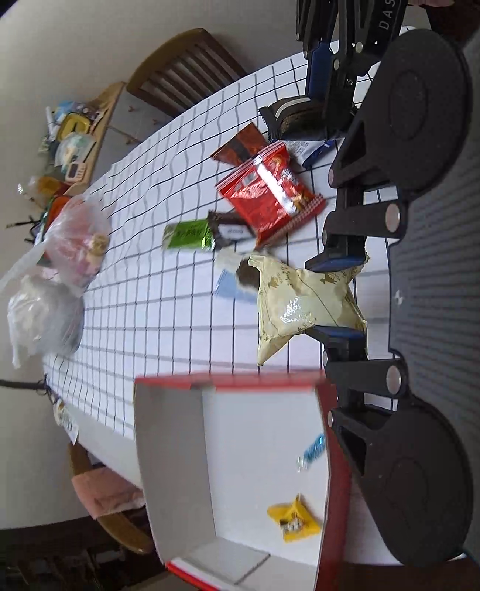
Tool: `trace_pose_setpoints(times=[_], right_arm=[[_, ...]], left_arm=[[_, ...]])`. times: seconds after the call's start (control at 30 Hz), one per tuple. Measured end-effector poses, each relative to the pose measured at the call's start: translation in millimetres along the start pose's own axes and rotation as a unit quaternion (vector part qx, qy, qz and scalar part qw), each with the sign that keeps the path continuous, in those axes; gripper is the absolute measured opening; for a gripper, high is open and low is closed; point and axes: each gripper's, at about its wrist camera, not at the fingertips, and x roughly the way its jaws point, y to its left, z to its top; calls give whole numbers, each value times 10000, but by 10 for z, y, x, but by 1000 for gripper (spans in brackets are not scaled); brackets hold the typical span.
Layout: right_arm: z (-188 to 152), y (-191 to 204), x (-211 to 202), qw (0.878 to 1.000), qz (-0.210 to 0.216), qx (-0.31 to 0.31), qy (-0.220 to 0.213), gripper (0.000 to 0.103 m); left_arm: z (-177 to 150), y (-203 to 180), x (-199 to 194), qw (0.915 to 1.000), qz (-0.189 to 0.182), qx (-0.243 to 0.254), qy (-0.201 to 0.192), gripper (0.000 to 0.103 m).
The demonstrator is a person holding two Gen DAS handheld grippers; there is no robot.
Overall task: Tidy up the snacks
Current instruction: 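Carry the cream bag and black snack into the box and release both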
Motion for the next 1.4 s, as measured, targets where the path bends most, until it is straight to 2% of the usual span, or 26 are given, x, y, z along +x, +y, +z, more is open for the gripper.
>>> trace_pose_setpoints(times=[0.3, 0.53, 0.83, 1.1, 1.4], right_arm=[[274, 659, 137, 9997, 98, -168, -151, 29], [461, 1136, 447, 9993, 153, -321, -124, 29], [725, 1491, 913, 9995, 108, -288, 36, 29], [863, 1700, 1383, 9986, -36, -353, 393, 29], [915, 1827, 1842, 9956, -32, -375, 863, 29]], left_arm=[[67, 584, -321, 9997, 51, -124, -216, 29], [113, 1013, -478, 9992, 205, -113, -325, 29], [254, 1560, -510, 9981, 448, -185, -375, 29], [441, 1993, -370, 9975, 631, -223, -216, 29], [593, 2295, -3, 9966, 759, -195, 260, 29]])
